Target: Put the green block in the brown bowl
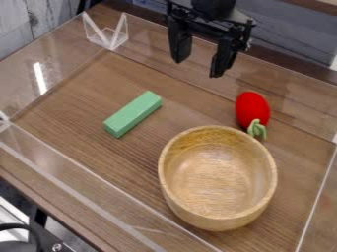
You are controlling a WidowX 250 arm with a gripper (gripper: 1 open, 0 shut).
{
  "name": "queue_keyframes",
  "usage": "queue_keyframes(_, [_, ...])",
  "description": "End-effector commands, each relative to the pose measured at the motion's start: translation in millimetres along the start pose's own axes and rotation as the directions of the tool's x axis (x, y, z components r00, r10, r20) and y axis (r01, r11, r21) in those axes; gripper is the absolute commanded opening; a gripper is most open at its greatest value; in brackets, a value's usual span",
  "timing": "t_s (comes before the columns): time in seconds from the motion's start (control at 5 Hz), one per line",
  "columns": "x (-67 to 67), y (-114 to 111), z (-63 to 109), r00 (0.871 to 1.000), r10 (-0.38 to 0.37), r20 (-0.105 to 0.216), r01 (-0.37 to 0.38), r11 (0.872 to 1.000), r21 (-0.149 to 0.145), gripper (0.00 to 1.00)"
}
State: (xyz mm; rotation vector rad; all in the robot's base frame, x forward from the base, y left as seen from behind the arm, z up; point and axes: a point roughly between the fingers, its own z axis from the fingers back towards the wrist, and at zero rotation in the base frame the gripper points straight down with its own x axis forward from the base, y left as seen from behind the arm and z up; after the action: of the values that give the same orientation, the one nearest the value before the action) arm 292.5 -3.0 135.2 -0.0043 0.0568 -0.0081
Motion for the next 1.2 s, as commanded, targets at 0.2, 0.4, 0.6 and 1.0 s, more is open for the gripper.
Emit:
queue_keyframes(0.2, [-17.4,20,-30.9,0.995,-0.095,-0.030,0.095,0.995,-0.004,1.00])
queue_keyframes(0.4, [-34.2,44,-27.0,0.993,-0.116,0.025,0.116,0.993,0.007,1.00])
queue_keyframes(0.6, [-43.0,74,-23.5,0.988,-0.135,0.080,0.133,0.991,0.023,1.00])
queue_keyframes(1.0, [-44.9,105,-41.5,0.970,-0.190,0.151,0.188,0.982,0.027,1.00])
